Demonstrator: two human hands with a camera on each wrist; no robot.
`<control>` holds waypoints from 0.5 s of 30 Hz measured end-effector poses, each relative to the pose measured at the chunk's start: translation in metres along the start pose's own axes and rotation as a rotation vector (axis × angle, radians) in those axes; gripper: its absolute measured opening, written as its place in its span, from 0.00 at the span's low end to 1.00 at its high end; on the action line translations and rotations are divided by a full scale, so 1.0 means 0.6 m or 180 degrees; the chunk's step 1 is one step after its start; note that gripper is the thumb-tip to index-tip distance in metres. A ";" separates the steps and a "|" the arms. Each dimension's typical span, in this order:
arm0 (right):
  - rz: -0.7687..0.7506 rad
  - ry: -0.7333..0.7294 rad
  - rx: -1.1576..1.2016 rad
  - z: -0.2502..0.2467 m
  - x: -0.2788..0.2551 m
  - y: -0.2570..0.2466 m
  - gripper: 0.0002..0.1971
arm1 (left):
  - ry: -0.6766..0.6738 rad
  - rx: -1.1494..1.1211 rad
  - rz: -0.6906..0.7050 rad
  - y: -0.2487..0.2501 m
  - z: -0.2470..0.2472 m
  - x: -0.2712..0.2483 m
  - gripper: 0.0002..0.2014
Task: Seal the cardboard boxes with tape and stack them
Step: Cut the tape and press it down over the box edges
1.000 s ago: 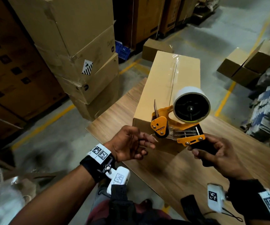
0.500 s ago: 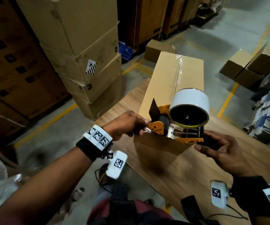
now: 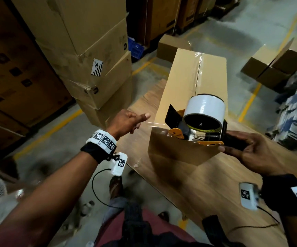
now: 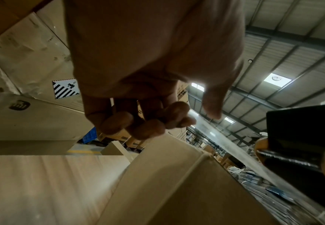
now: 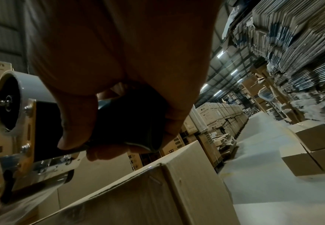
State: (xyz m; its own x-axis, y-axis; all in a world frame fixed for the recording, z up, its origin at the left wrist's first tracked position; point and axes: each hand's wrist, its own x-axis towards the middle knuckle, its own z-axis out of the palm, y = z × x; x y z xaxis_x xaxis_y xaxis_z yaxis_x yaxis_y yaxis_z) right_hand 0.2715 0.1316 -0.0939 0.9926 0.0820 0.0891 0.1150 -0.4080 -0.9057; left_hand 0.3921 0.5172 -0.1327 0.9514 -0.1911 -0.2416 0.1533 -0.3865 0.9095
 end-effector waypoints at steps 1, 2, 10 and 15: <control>-0.0024 -0.0014 -0.0047 -0.001 0.003 0.001 0.24 | 0.0112 0.0125 0.0070 -0.009 0.005 0.001 0.35; -0.0020 -0.0037 -0.0077 -0.003 0.007 0.002 0.24 | 0.0204 0.0241 0.0129 -0.017 0.011 0.002 0.34; 0.0038 -0.0095 -0.0216 -0.011 0.024 0.001 0.30 | 0.0548 0.0545 0.0348 -0.057 0.029 0.009 0.30; 0.0196 -0.0243 -0.0307 -0.008 0.030 0.004 0.25 | 0.0254 0.0265 0.0072 -0.066 0.037 0.012 0.30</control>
State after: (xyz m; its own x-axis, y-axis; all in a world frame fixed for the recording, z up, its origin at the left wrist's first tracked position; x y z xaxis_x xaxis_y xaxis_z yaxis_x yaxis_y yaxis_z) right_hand 0.2899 0.1276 -0.0925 0.9926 0.1215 -0.0007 0.0605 -0.4997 -0.8641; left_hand 0.3871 0.5113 -0.1782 0.9731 -0.1294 -0.1905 0.1119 -0.4572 0.8823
